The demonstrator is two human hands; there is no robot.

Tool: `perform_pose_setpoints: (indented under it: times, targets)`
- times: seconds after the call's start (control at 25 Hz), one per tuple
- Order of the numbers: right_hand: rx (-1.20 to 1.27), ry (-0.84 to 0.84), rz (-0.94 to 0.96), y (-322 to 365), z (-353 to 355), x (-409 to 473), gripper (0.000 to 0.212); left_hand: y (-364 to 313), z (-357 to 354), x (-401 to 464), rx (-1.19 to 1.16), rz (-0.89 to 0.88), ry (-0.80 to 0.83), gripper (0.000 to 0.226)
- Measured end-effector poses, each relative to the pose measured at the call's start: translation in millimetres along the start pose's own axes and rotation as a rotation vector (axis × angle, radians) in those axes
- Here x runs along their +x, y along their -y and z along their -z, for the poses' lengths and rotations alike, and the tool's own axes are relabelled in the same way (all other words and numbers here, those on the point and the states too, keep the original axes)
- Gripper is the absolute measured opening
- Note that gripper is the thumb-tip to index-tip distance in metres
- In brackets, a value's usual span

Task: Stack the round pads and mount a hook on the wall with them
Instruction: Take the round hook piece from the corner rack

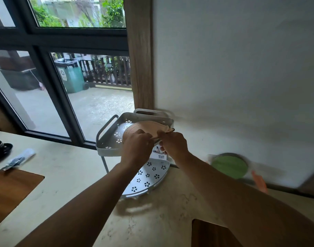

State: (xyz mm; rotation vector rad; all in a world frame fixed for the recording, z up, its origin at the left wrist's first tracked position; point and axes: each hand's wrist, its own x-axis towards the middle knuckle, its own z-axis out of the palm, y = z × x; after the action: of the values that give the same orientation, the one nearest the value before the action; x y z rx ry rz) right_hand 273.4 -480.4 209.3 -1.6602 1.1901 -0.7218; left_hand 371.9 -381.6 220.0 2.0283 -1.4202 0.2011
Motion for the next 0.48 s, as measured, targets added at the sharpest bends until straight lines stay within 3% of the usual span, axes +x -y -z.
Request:
perform_pose_setpoints:
  times: [0.2, 0.48]
  targets:
    - [-0.042, -0.056, 0.028, 5.0, -3.6, -2.6, 0.028, -1.6, 0.4, -3.5, 0.013, -0.066, -0.053, 0.016]
    - [0.244, -0.070, 0.187, 18.7, 27.0, -27.8, 0.023, -31.7, 16.1, -8.5, 0.034, -0.141, -0.113, 0.013]
